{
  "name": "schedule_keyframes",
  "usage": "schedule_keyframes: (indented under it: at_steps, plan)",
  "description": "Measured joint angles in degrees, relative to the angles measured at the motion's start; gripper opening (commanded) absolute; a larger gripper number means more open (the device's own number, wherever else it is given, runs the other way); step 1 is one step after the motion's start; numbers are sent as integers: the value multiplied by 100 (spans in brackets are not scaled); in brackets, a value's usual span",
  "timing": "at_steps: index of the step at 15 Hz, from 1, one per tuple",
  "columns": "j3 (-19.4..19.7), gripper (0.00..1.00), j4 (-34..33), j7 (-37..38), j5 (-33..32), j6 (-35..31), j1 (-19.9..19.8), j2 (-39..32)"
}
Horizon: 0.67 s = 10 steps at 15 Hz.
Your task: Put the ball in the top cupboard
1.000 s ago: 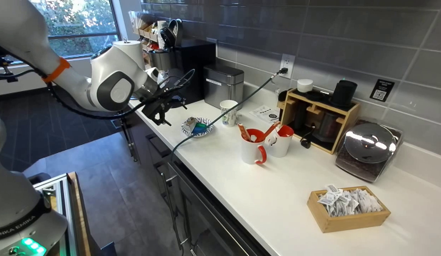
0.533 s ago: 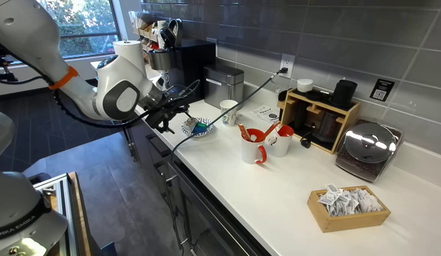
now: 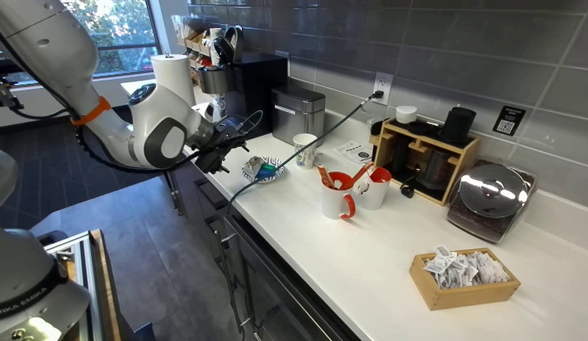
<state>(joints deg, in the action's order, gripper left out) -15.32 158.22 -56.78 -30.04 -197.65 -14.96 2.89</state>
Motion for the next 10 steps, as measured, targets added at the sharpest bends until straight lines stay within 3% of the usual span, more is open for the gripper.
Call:
schedule_keyframes:
  at_steps: [1,2,4,5,6,8,9,10]
  plan:
    - [-44,83,-1,-31,27,-132,0,-114]
    - [-75,85,-2,-98,83,-239,0,-212]
    - [-102,76,-8,-242,219,-368,2,-368]
    - [-103,78,-12,-314,298,-408,3,-431]
    - [-103,71,-15,-380,385,-453,2,-485]
    - [-101,73,-35,-491,559,-542,3,-585]
    - [-99,58,-44,-564,657,-577,3,-629]
    - [-96,54,-54,-638,749,-588,3,-667]
